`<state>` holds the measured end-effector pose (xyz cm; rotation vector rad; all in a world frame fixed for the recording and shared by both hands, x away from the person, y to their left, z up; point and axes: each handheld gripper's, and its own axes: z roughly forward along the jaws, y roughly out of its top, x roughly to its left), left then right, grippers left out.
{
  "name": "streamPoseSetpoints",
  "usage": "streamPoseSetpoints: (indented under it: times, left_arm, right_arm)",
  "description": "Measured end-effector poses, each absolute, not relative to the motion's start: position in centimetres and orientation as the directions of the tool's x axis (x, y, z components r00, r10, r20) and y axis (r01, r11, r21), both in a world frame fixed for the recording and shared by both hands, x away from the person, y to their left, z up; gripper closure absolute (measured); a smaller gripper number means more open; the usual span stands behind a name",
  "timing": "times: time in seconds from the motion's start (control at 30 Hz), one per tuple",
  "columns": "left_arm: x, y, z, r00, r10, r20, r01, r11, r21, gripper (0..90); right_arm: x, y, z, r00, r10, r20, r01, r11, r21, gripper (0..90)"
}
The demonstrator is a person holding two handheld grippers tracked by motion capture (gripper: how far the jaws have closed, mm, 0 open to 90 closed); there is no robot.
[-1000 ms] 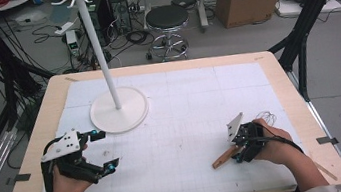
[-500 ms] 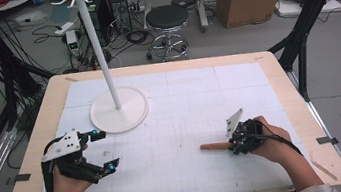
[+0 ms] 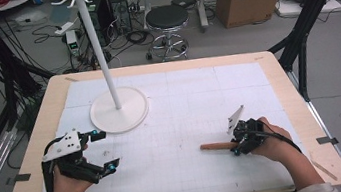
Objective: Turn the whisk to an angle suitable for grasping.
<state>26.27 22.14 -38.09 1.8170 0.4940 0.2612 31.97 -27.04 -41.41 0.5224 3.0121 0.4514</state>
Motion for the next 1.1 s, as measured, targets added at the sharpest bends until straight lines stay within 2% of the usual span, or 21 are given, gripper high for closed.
streamPoseSetpoints:
  times: [0.13,0.17,0.27,0.4,0.5,0.53,0.6,0.83,1.1]
  left_arm:
    - [26.3,22.0,-38.1,0.886,0.458,-0.069,0.198,-0.239,0.951,3.0]
    - [26.3,22.0,-38.1,0.886,0.459,-0.068,0.198,-0.240,0.950,3.0]
    - [26.2,22.0,-38.0,0.886,0.458,-0.067,0.197,-0.242,0.950,3.0]
    - [26.3,22.0,-38.1,0.887,0.456,-0.071,0.197,-0.236,0.951,3.0]
    - [26.5,22.1,-38.3,0.888,0.454,-0.076,0.202,-0.236,0.951,3.1]
    - [26.6,22.1,-38.3,0.888,0.454,-0.076,0.202,-0.237,0.950,3.0]
    - [26.7,22.2,-38.4,0.887,0.456,-0.077,0.202,-0.234,0.951,3.0]
    - [26.6,22.4,-38.3,0.889,0.450,-0.083,0.199,-0.216,0.956,3.1]
    - [26.5,22.7,-37.9,0.889,0.451,-0.075,0.186,-0.207,0.960,3.0]
  right_arm:
    - [32.0,-27.1,-41.4,-0.939,0.343,0.006,0.329,0.897,0.296,68.2]
    - [31.8,-26.9,-41.4,-0.940,0.341,0.003,0.328,0.900,0.288,72.0]
    - [31.9,-26.7,-41.2,-0.939,0.343,0.010,0.332,0.904,0.270,73.5]
    - [31.9,-26.9,-41.1,-0.934,0.357,0.015,0.346,0.891,0.295,73.6]
    - [32.1,-27.1,-40.8,-0.930,0.366,0.030,0.355,0.874,0.332,73.6]
    - [32.3,-27.3,-40.4,-0.929,0.368,0.032,0.352,0.855,0.380,73.6]
    - [32.3,-27.5,-39.9,-0.926,0.375,0.047,0.359,0.834,0.419,73.6]
    - [32.2,-27.5,-38.5,-0.931,0.361,0.052,0.332,0.779,0.533,73.5]
    - [31.8,-27.0,-35.3,-0.934,0.357,0.018,0.268,0.665,0.697,73.6]
